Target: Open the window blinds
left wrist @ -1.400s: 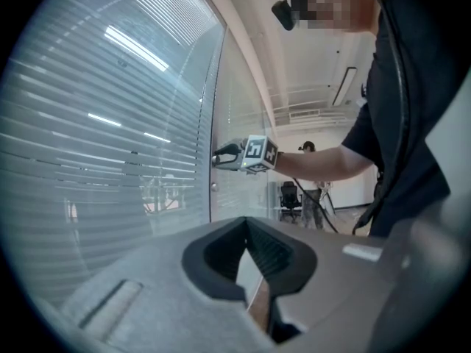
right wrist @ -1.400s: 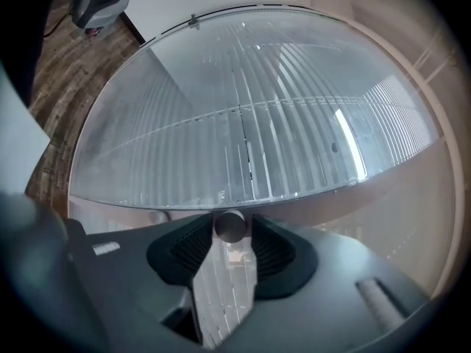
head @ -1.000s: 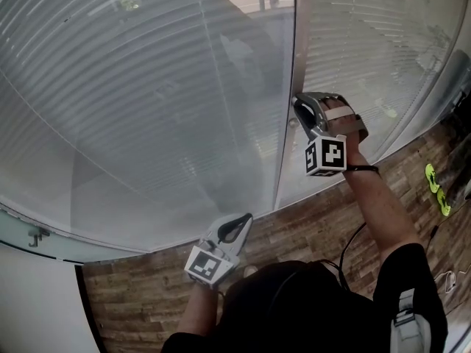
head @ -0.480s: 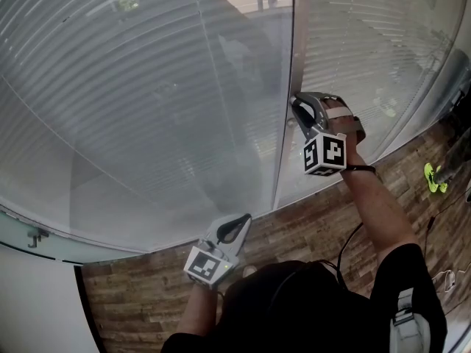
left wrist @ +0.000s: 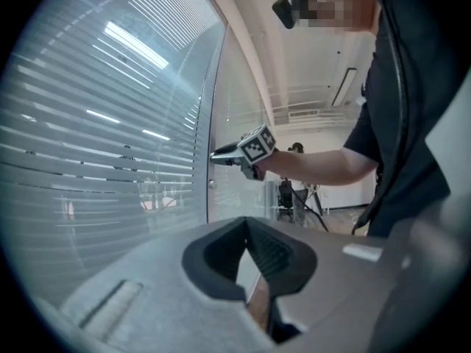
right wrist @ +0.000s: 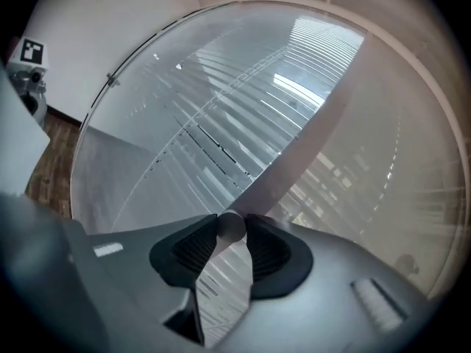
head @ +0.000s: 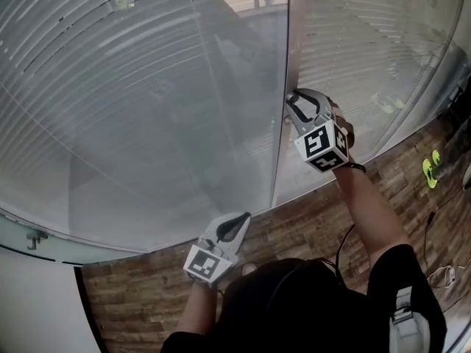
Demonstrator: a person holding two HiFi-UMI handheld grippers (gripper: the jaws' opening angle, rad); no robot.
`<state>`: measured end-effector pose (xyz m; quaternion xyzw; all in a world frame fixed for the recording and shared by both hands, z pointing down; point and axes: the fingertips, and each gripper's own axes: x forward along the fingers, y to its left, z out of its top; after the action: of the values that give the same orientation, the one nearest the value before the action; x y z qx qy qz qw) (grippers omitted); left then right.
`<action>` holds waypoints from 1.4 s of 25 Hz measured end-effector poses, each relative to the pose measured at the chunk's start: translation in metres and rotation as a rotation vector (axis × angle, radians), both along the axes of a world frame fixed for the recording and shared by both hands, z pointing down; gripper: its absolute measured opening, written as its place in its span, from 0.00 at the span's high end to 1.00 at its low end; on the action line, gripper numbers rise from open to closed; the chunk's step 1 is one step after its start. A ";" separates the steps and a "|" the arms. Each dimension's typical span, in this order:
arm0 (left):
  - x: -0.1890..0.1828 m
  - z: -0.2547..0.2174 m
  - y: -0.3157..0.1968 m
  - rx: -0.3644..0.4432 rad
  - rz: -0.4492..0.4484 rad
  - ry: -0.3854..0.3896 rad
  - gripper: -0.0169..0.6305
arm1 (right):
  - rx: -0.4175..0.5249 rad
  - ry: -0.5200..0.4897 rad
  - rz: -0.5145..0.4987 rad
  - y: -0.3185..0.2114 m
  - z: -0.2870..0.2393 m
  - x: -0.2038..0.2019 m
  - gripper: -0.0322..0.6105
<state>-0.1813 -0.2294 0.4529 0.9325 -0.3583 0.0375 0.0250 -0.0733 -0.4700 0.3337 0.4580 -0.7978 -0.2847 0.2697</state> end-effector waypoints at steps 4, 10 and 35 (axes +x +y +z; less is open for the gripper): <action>0.001 0.000 0.001 -0.006 0.005 -0.001 0.97 | -0.050 -0.142 0.025 -0.001 -0.004 0.003 0.74; 0.003 0.000 -0.001 -0.009 0.011 -0.001 0.97 | -0.188 -0.448 0.016 -0.009 0.003 0.009 0.74; 0.003 0.002 0.001 -0.016 0.017 -0.014 0.97 | -0.360 -0.890 0.016 -0.012 0.001 0.015 0.75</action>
<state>-0.1783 -0.2281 0.4546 0.9350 -0.3502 0.0472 0.0297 -0.0580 -0.4821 0.3348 0.4877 -0.8687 0.0840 -0.0208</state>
